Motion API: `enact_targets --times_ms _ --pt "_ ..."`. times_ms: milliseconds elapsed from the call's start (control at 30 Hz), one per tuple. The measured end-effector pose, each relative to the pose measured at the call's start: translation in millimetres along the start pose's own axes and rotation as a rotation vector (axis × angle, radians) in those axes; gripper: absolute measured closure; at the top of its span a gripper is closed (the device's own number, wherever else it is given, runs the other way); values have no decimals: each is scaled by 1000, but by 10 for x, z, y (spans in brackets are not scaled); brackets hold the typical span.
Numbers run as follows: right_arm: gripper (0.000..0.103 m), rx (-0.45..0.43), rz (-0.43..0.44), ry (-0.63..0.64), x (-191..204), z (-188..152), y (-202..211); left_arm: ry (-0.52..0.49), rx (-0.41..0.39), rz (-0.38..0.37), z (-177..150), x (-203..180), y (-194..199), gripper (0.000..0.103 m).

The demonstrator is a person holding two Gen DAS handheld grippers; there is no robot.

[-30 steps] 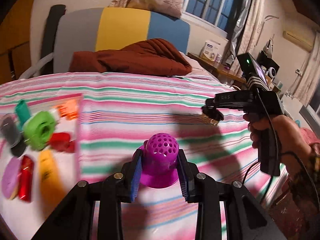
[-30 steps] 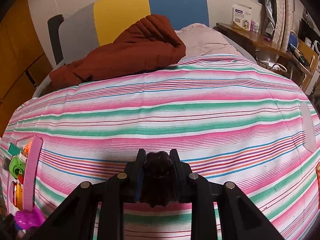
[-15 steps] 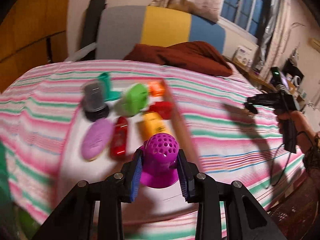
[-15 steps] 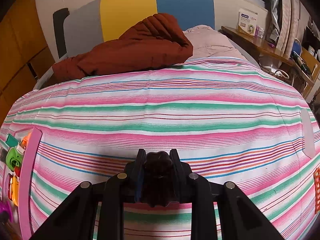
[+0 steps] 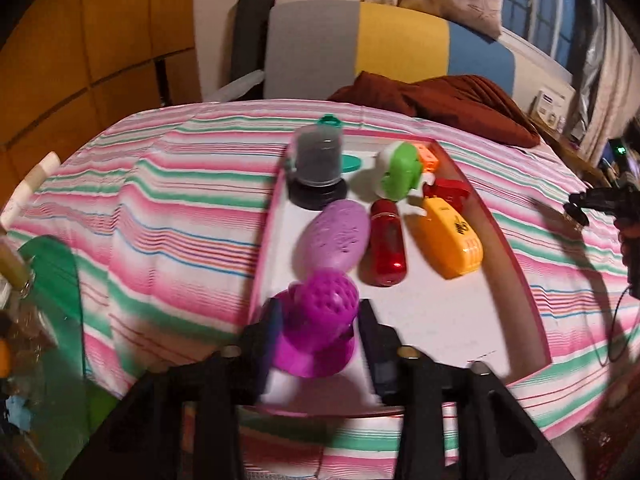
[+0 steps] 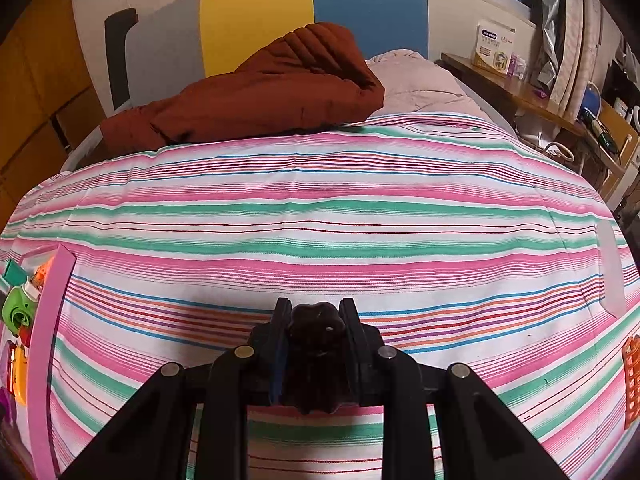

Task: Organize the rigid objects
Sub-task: 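Carry the purple cup into the tray and open the left tool while the right tool holds the ball, then carry the brown spiky ball over the tray and lower it beside the purple cup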

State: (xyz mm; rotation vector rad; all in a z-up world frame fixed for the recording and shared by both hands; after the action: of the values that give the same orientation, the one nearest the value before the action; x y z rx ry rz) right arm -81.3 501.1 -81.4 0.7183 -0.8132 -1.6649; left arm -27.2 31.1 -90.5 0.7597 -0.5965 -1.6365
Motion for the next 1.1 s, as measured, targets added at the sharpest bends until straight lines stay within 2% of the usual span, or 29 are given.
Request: enact_targets --times_ms 33,100,200,367,533,733,1100 --pt "80 -1 -1 -1 -1 0 0 11 -13 -17 3 6 29 47" --pt "80 -2 -1 -2 -3 -2 0 9 -42 -32 5 -27 96 30" --pt "80 -1 -1 -3 -2 -5 3 9 -113 -23 26 -53 227 13" --pt "79 -1 12 4 45 -20 36 69 -108 -61 40 -60 285 2" --pt "80 -20 78 23 253 -61 163 76 -117 -68 52 -86 336 1" --pt "80 -66 186 125 814 -181 466 68 -127 -77 50 -76 372 0" --pt "80 -77 223 251 1563 -414 814 67 -133 -89 16 -35 413 0"
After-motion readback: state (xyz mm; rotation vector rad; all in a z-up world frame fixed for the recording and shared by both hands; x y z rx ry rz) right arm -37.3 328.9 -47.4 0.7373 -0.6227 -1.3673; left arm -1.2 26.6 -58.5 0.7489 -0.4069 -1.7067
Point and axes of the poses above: each gripper's, at about its wrist camera, not at the fingertips, and y roughly against the way its jaws point, x to its left, z to its top, the point moved 5 cm from there along -y, roughly the way its jaws point, and after that the axes turned 9 degrees about y, right-handed, at the moved point
